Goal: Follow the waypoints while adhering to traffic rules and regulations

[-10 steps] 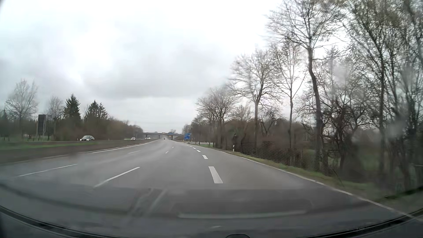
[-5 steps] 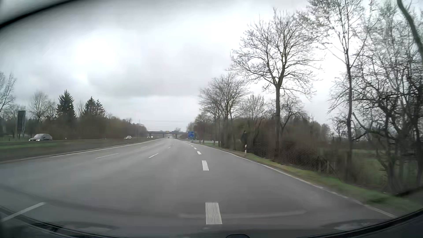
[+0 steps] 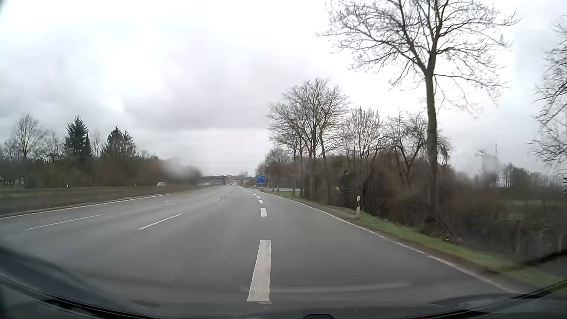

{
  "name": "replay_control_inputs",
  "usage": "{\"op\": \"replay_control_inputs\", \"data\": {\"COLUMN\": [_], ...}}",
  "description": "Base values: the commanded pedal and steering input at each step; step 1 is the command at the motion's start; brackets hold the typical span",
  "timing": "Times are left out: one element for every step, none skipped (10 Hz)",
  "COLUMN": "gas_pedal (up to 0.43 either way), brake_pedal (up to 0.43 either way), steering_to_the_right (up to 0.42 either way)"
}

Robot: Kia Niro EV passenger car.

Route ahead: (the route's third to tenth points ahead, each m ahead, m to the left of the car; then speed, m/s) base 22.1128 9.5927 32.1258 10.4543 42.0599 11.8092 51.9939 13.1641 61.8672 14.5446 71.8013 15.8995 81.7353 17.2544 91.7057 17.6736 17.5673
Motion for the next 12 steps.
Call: {"op": "replay_control_inputs", "data": {"gas_pedal": [0.079,0.028,0.000,0.000,0.000,0.000,0.000,0.000,0.000,0.000,0.000,0.000], "brake_pedal": [0.000,0.000,0.000,0.000,0.000,0.000,0.000,0.000,0.000,0.000,0.000,0.000], "steering_to_the_right": [-0.011,-0.011,-0.009,-0.008,-0.008,-0.007,-0.008,-0.011,-0.015,-0.018,-0.020,-0.021]}}
